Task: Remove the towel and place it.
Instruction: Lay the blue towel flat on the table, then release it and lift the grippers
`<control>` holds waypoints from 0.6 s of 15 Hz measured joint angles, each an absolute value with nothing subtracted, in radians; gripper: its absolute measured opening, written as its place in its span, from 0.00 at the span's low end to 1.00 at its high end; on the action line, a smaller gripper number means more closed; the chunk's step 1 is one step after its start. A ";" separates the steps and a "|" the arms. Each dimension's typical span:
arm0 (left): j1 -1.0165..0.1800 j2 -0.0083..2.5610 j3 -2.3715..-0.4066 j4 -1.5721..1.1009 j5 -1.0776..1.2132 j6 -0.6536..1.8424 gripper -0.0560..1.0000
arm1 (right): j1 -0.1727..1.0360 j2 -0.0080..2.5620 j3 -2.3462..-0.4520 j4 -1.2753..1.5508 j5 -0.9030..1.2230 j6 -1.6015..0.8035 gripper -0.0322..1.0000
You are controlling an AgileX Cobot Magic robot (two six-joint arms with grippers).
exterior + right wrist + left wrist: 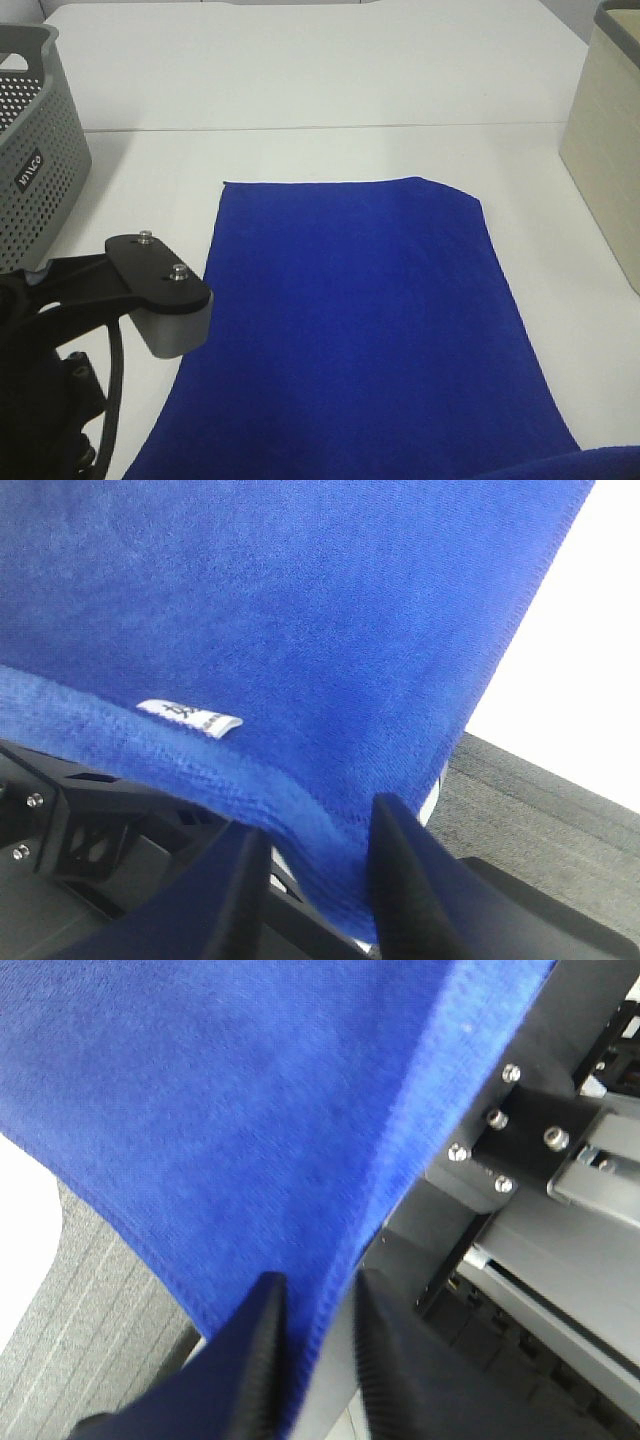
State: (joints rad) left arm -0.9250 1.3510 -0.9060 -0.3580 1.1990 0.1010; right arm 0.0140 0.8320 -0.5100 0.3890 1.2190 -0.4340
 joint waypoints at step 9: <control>-0.925 1.351 -0.906 -0.358 1.212 0.101 0.40 | 0.013 0.832 -0.510 0.386 1.216 -0.355 0.59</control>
State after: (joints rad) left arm -0.9250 1.3510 -0.9060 -0.3580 1.2120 0.1010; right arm 0.0130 0.8320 -0.5100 0.3860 1.2160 -0.3550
